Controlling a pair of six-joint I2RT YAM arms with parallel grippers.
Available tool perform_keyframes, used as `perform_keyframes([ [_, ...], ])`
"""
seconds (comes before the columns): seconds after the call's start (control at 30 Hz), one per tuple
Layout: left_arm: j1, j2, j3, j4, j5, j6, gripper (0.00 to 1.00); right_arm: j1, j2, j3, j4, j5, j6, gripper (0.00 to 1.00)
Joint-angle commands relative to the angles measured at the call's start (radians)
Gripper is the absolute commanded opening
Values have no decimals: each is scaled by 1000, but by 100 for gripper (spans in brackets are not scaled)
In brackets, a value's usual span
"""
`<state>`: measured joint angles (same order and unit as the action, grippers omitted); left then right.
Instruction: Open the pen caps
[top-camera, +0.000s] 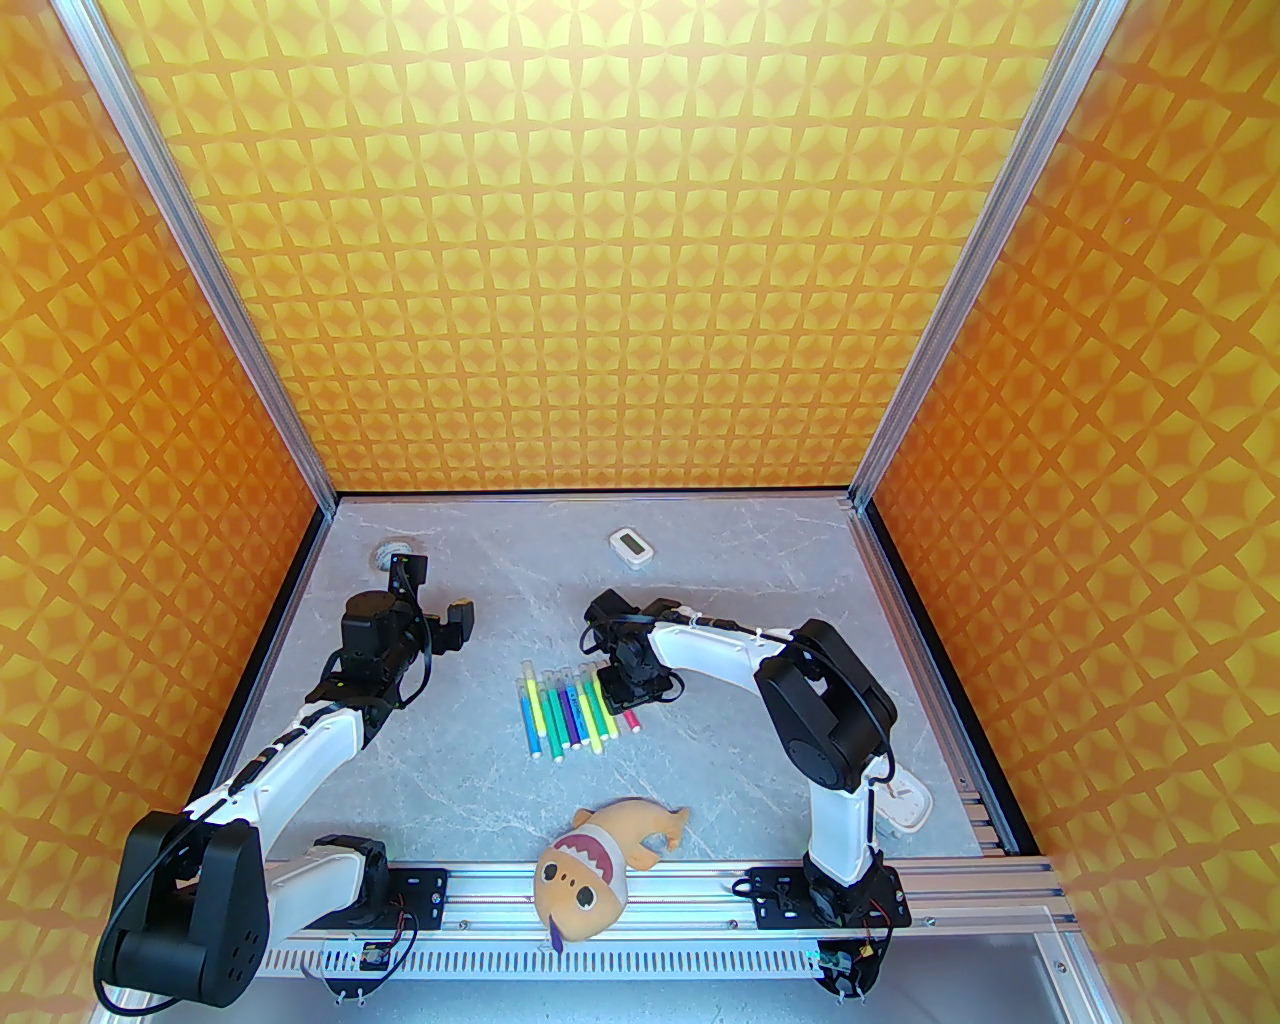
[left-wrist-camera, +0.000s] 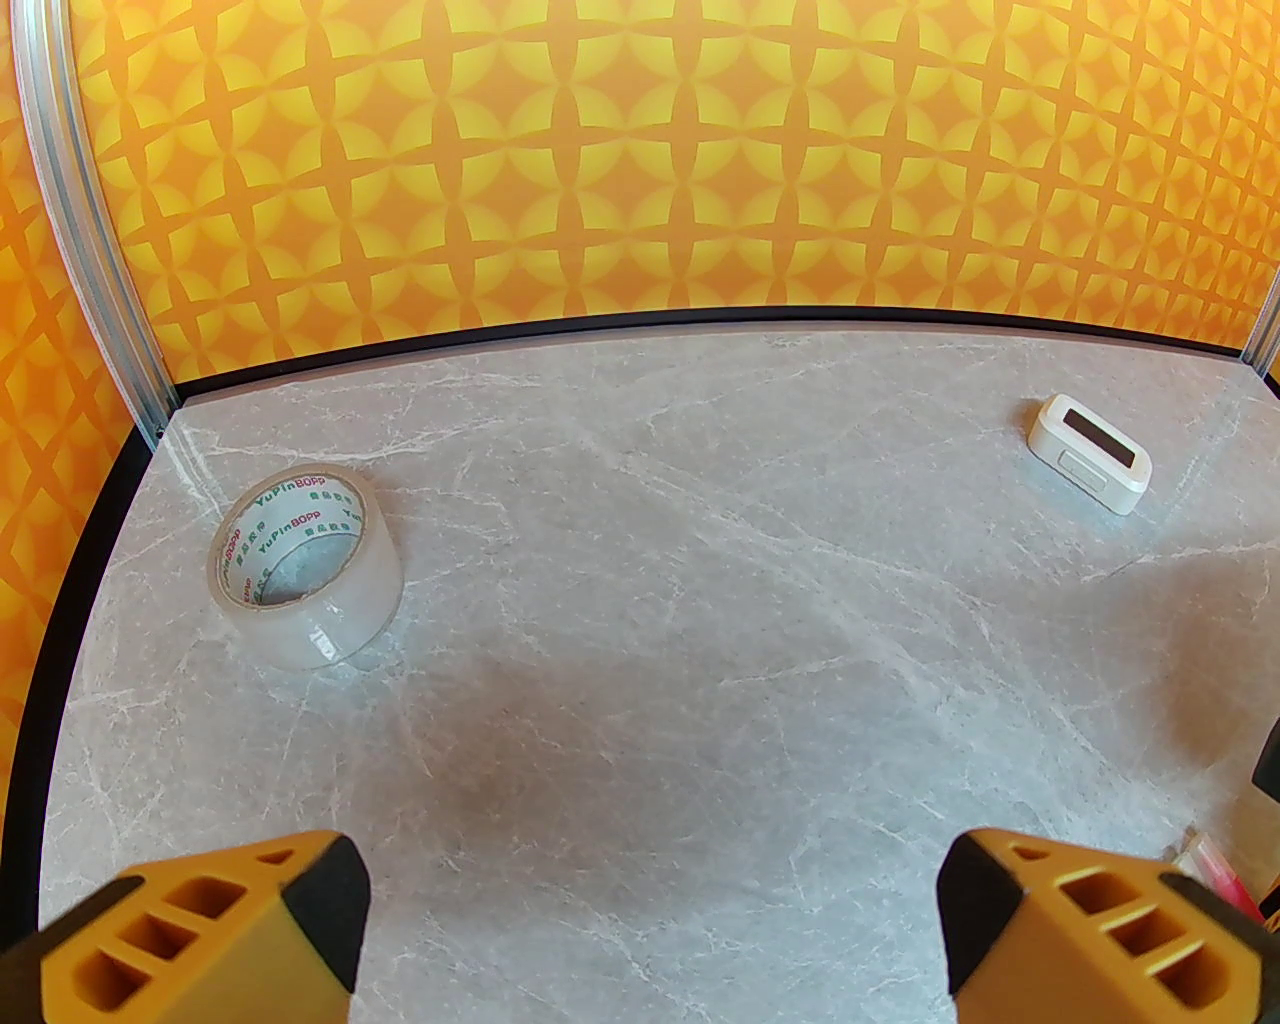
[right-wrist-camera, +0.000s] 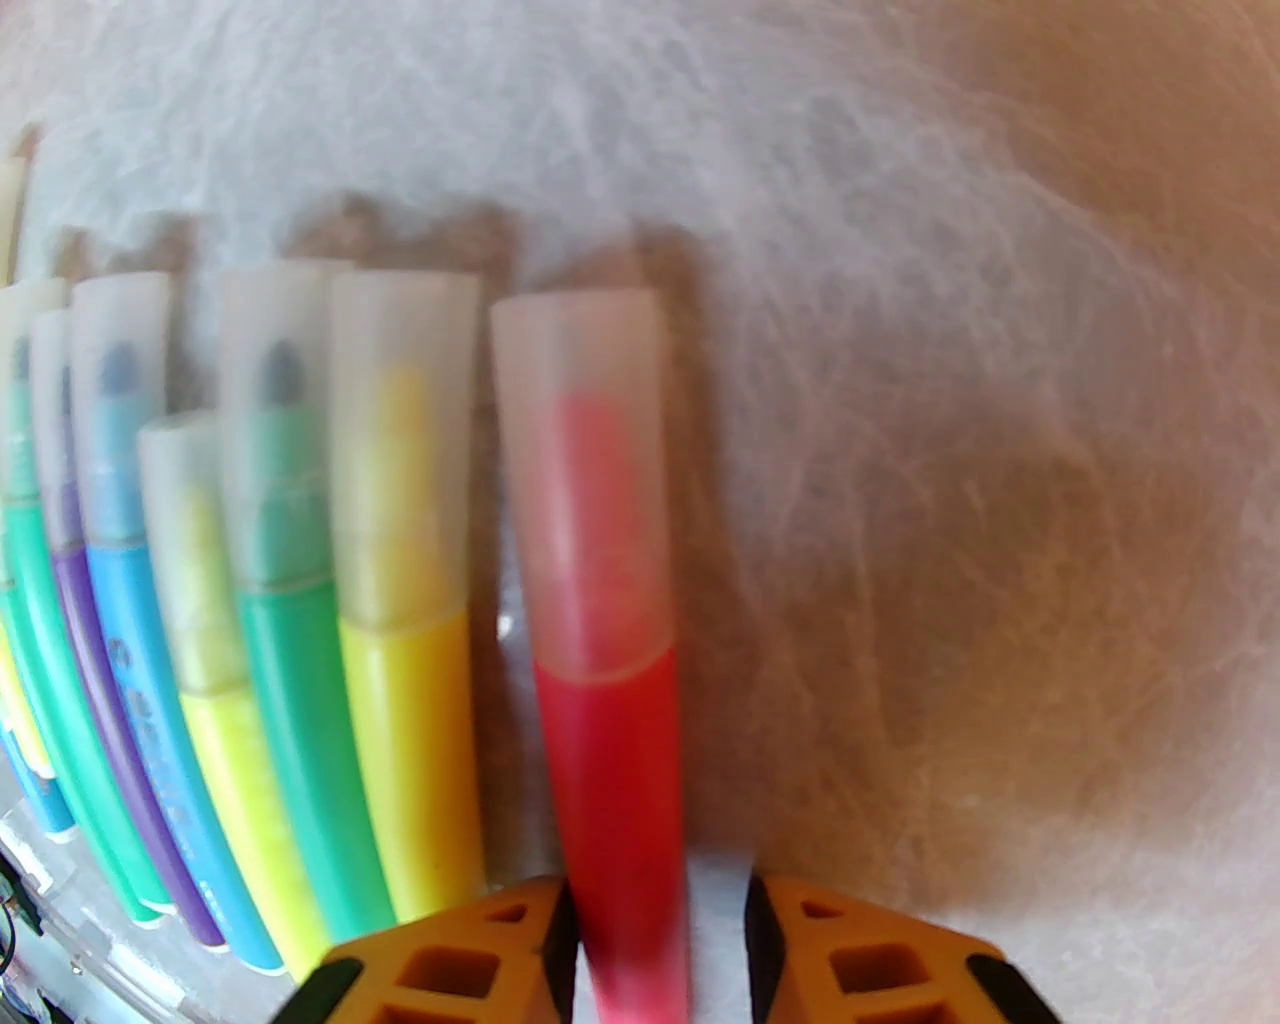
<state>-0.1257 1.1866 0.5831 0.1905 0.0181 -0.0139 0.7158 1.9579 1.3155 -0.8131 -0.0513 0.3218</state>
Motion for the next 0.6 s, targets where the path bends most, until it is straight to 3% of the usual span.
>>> perform_keyframes([
  [0.0, -8, 2, -5, 2, 15, 17, 99, 1, 46, 31, -62, 72, -8, 33],
  [0.57, -8, -1, -10, 4, 15, 13, 99, 9, 133, 79, -103, 153, -48, 27],
])
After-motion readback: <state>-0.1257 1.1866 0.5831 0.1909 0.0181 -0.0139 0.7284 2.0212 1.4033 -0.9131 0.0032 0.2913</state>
